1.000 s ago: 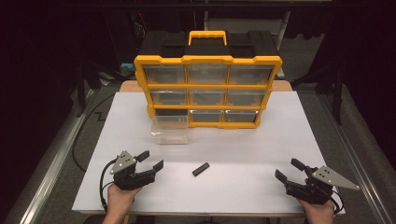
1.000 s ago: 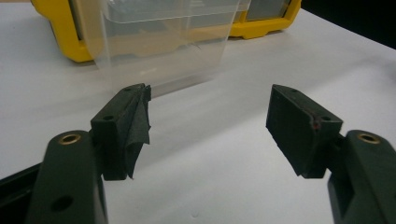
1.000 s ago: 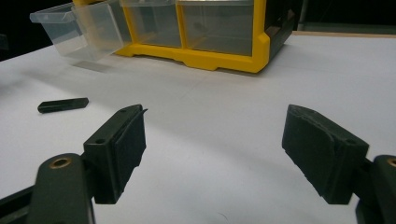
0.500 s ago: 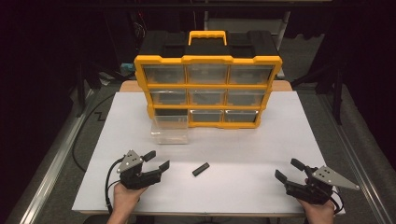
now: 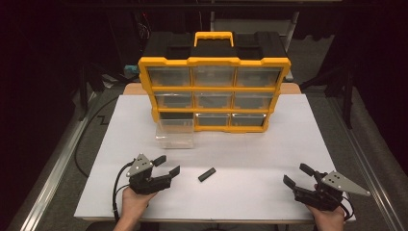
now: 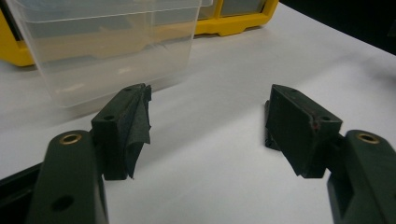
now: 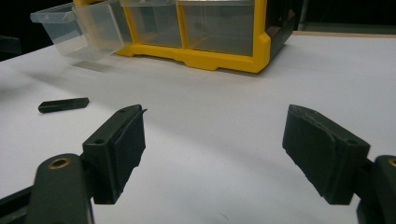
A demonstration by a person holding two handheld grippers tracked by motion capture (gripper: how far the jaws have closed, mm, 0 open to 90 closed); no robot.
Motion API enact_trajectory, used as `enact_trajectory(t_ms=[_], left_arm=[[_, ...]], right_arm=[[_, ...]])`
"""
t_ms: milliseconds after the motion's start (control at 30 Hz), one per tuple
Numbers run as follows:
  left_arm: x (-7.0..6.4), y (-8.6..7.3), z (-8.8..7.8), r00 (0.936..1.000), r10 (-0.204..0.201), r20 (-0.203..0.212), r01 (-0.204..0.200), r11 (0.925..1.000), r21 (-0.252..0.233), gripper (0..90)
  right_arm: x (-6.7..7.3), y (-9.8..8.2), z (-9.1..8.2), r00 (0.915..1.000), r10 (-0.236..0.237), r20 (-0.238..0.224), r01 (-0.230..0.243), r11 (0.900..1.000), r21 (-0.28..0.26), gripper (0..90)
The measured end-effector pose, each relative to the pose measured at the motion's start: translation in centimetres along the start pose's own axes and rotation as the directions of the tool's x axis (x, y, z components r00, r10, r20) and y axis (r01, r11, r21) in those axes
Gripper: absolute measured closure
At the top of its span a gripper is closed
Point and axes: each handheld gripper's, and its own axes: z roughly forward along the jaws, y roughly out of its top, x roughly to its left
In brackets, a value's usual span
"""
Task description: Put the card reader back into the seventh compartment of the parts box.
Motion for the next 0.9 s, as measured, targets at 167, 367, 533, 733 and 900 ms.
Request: enact_trajectory(t_ms=[167, 367, 533, 733, 900], left_arm=[[-0.4, 0.2, 0.5, 0.9999, 0.006, 0.011, -0.006, 1.0, 0.003, 31.2], [-0.8, 0.4, 1.2, 0.9996, 0.01, 0.026, -0.01, 0.9999, 0.011, 32.2], [-1.1, 0.6, 1.6, 0.9993, 0.017, 0.033, -0.017, 0.9998, 0.013, 32.3], [-1.9, 1.0, 2.8, 0.9981, 0.039, 0.047, -0.041, 0.9987, 0.03, 32.4], [-2.4, 1.2, 3.9, 0.9967, 0.052, 0.062, -0.054, 0.9975, 0.044, 32.4]], right_arm=[[0.0, 0.0, 0.0, 1.0, 0.001, -0.001, -0.001, 1.0, 0.0, 21.5], [0.0, 0.0, 0.0, 1.0, 0.0, -0.004, 0.0, 1.0, 0.001, 21.5], [0.0, 0.0, 0.0, 1.0, 0.002, -0.006, -0.002, 1.0, 0.002, 21.5], [0.0, 0.0, 0.0, 0.9999, 0.003, -0.011, -0.003, 1.0, 0.0, 21.3], [0.0, 0.0, 0.0, 0.9999, 0.004, -0.012, -0.004, 1.0, 0.0, 21.2]])
